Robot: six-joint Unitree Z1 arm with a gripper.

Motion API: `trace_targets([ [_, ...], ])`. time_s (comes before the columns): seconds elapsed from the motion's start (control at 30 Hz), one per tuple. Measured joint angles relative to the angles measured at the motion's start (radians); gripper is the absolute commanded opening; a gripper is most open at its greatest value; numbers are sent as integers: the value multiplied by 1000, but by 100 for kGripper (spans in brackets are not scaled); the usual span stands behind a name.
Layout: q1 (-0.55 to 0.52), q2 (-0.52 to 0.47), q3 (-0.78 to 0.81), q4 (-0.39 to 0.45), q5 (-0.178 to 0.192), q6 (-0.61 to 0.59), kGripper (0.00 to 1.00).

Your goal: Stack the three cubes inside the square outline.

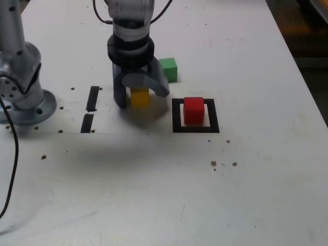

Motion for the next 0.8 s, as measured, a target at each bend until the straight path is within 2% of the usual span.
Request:
trace_targets([
  [0.2,8,-3,8,-25,2,-16,34],
  [0.3,8,-7,10,-56,9,-16,23],
  [0.6,8,-11,3,-65,12,-14,12],
  [0.8,9,-28,-43,39,14,-14,11],
])
